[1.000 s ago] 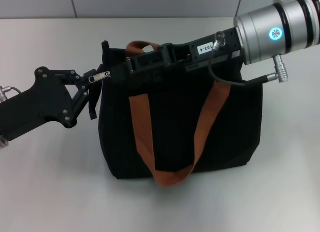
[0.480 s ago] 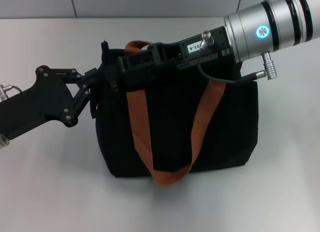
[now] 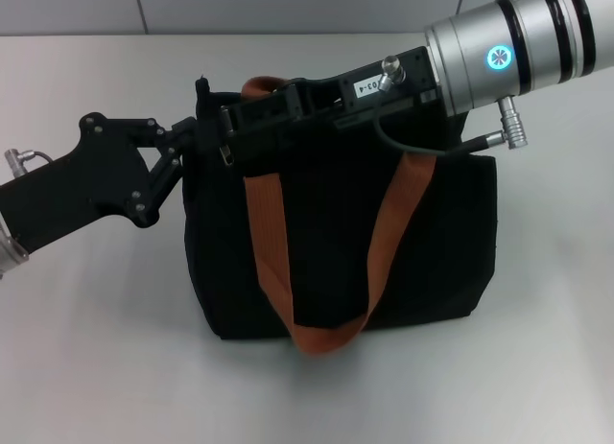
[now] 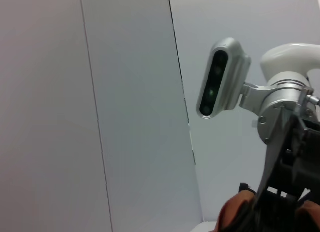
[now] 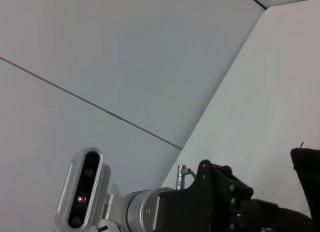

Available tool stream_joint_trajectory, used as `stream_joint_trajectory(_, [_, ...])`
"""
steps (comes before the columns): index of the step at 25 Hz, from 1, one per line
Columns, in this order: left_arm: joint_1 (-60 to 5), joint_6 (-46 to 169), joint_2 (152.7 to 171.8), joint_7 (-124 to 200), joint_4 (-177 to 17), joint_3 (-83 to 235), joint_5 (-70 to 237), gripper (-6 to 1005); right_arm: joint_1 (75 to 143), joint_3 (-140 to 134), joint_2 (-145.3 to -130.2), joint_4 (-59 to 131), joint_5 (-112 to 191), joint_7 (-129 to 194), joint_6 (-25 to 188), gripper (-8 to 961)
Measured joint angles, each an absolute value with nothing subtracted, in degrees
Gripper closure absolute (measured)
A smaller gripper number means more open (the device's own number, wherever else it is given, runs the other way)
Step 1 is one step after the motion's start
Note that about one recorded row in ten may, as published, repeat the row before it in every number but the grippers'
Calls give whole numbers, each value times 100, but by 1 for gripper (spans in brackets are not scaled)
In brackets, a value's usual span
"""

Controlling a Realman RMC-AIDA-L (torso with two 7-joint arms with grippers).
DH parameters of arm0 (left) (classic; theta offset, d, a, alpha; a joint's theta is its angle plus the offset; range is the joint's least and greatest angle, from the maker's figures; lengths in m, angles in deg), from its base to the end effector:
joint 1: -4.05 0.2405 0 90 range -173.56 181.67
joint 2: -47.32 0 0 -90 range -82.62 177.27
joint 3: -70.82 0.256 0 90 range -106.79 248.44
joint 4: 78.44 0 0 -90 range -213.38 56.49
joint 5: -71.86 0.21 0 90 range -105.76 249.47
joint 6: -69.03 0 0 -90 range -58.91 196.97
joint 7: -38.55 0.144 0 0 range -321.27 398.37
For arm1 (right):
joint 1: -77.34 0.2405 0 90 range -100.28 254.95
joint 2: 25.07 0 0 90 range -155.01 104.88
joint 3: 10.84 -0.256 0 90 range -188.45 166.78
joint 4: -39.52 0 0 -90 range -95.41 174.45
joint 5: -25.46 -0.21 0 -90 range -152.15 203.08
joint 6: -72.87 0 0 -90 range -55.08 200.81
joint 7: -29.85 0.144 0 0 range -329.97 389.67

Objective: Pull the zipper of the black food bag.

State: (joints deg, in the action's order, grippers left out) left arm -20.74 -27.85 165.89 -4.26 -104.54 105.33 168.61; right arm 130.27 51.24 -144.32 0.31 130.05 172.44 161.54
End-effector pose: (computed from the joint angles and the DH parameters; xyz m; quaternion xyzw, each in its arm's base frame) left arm -0.2724 0.2982 0.0116 -0.8878 -0.0251 -0.3720 0.2698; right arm 0.0848 0.3769 -0.0403 0.8571 -0.4674 -0.1717 0.1321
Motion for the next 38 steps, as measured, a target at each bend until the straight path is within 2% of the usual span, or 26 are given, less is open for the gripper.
stream_joint_trajectory(38, [-2311, -2676, 16575, -882, -10495, 10633, 16908, 970, 13137, 5244, -14451, 68, 12970, 17164, 15989, 122])
